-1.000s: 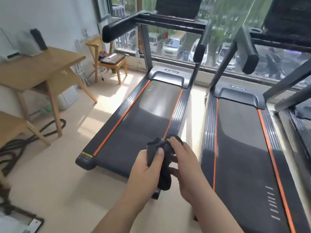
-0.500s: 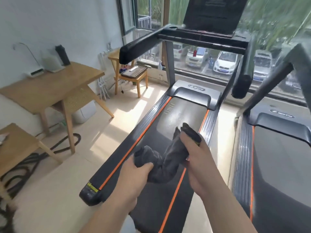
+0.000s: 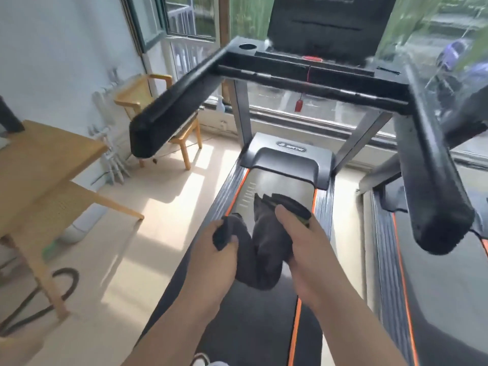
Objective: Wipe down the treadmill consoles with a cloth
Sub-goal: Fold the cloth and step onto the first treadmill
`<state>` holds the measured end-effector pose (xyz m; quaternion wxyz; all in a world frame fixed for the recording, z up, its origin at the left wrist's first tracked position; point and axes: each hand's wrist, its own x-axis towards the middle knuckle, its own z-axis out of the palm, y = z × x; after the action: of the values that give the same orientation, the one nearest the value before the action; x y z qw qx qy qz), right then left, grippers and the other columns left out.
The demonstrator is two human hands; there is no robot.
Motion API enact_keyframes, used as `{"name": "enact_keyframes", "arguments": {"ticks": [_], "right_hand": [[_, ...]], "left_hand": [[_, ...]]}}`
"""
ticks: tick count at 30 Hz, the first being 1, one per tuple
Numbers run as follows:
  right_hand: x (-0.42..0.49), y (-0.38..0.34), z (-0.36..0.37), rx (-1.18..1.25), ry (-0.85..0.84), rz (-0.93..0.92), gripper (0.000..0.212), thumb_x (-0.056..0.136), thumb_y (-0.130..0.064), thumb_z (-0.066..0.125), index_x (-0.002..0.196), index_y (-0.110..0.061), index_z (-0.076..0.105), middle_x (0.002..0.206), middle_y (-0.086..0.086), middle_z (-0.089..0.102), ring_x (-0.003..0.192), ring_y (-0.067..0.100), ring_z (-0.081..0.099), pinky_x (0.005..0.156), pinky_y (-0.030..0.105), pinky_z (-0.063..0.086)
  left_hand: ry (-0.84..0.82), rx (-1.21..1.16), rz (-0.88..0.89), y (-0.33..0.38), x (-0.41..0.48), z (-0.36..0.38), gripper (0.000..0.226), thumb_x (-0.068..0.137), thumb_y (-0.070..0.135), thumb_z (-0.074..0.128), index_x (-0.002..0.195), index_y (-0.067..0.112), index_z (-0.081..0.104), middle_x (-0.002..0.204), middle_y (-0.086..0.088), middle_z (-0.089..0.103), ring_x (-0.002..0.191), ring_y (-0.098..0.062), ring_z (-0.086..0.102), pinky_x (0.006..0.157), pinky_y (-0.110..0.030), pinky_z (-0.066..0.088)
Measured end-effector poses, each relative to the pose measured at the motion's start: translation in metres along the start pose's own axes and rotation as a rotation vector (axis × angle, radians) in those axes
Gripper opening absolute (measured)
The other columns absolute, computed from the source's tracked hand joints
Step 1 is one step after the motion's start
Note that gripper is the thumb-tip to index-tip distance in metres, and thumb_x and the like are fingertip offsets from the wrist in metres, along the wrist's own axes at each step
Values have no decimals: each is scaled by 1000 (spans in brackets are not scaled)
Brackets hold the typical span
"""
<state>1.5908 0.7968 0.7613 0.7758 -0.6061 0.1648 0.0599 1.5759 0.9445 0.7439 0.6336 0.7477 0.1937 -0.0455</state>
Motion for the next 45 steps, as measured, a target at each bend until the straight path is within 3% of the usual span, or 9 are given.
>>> {"name": "enact_keyframes", "arguments": {"ticks": [10,18,22,27,29,33,38,42,45], "right_hand": [[143,-225,79,-21,205,-28,13,93,-27,74,104,-23,74,101,2,79,101,26,75,92,43,60],[227,-362,24,-106,334,-141,8,91,-33,75,93,-27,71,93,10,74,83,20,70,72,36,58],[295,-406,4,-175,246,-210,12,92,-34,75,90,-22,72,78,-2,67,74,11,63,70,29,52],[386,-459,1,-315,87,-234,27,92,-37,73,93,-10,69,81,12,68,76,21,66,72,37,57],[417,-478,6,-401,48,-229,30,92,-43,71,92,-13,71,85,10,71,80,24,71,78,41,63],[477,-511,9,-570,-34,-255,40,93,-49,66,87,-9,68,80,14,65,74,19,69,73,46,62],[538,-537,-1,-668,-138,-302,43,96,-59,59,82,-22,77,80,12,65,72,11,56,72,32,48],[606,-561,-14,-684,52,-343,36,98,-55,59,88,-27,79,84,10,70,74,18,62,73,36,55],[663,-579,-17,-685,203,-382,33,98,-49,60,88,-21,75,91,12,72,75,20,66,82,50,59]], "left_hand": [[-226,-9,151,238,151,10,58,104,15,58,143,56,46,131,34,54,120,8,54,86,-11,42],[-355,50,115,346,226,93,44,90,-7,60,91,32,80,93,18,78,95,-4,72,78,-14,53],[-346,-28,192,395,269,138,51,94,-8,57,93,35,83,103,11,80,104,-11,73,95,-37,57],[-304,7,276,455,333,186,25,90,25,77,107,44,78,101,24,77,101,0,71,91,-26,55],[-365,50,280,474,358,198,46,84,38,83,125,51,67,108,26,74,107,0,69,96,-28,55],[-431,50,369,502,412,230,60,80,27,87,122,59,59,110,25,73,105,4,69,89,-23,56],[-344,1,312,521,489,255,23,99,17,69,108,38,71,92,19,76,89,6,70,70,-9,53],[-329,-42,231,545,565,261,20,103,22,65,95,34,77,89,6,79,93,-16,76,85,-36,63],[-233,-131,196,571,625,259,16,102,26,66,92,31,77,84,6,79,85,-15,77,81,-38,63]]}}
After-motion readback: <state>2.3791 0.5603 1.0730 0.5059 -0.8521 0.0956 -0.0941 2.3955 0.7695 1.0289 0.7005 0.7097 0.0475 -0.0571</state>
